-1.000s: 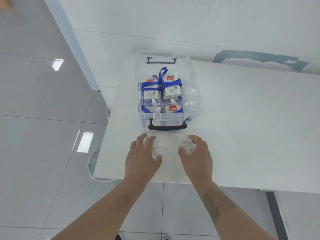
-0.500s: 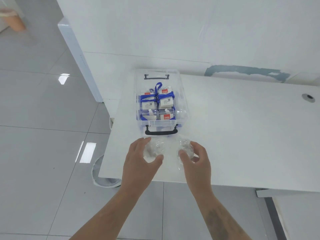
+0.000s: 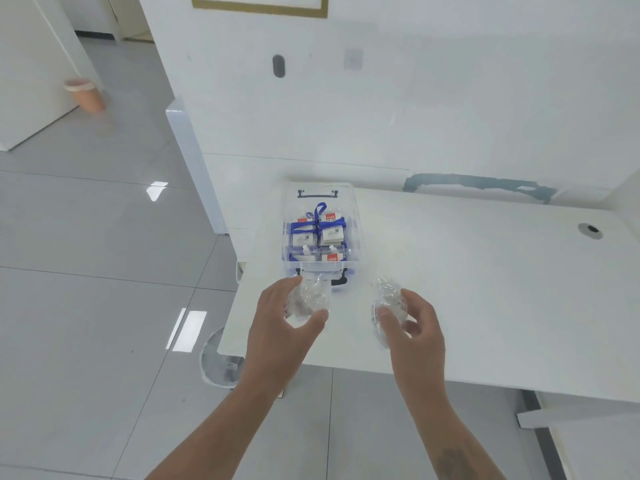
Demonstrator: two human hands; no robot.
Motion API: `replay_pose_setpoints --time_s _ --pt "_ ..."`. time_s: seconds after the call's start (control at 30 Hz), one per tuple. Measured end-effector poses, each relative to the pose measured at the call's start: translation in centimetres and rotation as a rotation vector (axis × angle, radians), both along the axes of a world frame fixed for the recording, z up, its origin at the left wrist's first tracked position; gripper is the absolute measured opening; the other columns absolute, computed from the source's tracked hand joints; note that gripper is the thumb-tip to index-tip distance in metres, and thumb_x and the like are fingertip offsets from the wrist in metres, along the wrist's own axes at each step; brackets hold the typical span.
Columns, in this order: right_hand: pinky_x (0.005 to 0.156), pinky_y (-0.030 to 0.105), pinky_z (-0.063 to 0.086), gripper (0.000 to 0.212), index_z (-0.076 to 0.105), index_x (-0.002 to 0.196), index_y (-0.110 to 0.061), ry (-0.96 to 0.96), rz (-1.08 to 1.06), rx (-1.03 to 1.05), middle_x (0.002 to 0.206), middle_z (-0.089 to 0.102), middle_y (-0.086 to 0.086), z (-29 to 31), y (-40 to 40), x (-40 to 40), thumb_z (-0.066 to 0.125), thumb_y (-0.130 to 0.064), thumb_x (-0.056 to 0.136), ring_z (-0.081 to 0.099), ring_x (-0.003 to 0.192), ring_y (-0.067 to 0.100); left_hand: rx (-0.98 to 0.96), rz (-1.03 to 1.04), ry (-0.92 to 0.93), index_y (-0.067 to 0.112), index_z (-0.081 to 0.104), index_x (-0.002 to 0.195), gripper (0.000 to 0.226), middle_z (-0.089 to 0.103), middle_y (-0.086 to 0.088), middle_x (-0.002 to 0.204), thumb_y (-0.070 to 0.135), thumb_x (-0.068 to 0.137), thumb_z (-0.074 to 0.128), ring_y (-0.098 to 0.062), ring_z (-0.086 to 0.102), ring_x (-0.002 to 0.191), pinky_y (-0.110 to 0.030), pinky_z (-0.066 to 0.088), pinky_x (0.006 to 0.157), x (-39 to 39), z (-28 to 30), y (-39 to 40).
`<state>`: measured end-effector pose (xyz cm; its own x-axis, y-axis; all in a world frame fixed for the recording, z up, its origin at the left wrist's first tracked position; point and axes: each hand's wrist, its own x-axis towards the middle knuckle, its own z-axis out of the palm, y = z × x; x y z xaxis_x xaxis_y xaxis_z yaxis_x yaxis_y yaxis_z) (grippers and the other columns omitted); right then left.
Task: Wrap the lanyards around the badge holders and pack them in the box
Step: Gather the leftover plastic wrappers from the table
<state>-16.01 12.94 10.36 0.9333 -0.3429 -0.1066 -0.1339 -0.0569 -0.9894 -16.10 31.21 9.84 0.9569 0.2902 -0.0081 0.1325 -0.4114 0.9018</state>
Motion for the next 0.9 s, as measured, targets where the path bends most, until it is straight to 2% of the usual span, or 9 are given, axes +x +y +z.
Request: replay_pose_setpoints --time_s 0.37,0.5,0.63,0.9 --pt "0.061 0.005 0.046 0.034 0.058 0.115 -0.033 -0.04 0.026 0.0 0.107 0.063 -0.022 0.8 -0.8 -0.7 0.072 -0.021 0.087 0.06 0.08 -0.01 0.052 0.007 -0.021 0.043 0.049 0.129 0.059 0.046 0.024 0.126 0.04 0.078 0.078 -0.007 0.053 0.115 -0.036 0.049 0.1 -0.4 1.2 -0.1" --pt "0.061 0.007 0.047 0.035 0.058 0.117 -0.032 -0.043 0.024 -0.017 0.109 0.063 -0.021 0.5 0.8 -0.5 0.072 -0.022 0.087 0.062 0.086 -0.002 0.051 0.001 -0.017 0.043 0.05 0.128 0.058 0.047 0.024 0.126 0.039 0.077 0.078 -0.007 0.054 0.114 -0.035 0.049 0.1 -0.3 0.9 1.6" --pt "0.061 0.009 0.048 0.035 0.059 0.118 -0.031 -0.041 -0.001 -0.029 0.11 0.065 -0.02 0.2 3.3 -0.1 0.072 -0.023 0.087 0.064 0.089 0.003 0.042 -0.031 -0.032 0.041 0.05 0.13 0.059 0.047 0.025 0.129 0.038 0.078 0.078 -0.005 0.053 0.115 -0.031 0.047 0.1 0.0 0.7 4.1" --pt "0.063 0.004 0.045 0.035 0.058 0.119 -0.032 -0.03 -0.079 -0.043 0.111 0.063 -0.022 -0.4 13.6 -0.8 0.072 -0.024 0.087 0.059 0.082 -0.009 0.028 -0.128 -0.041 0.039 0.053 0.129 0.058 0.046 0.028 0.13 0.035 0.077 0.078 0.001 0.05 0.116 -0.026 0.045 0.101 0.7 -0.6 14.4"
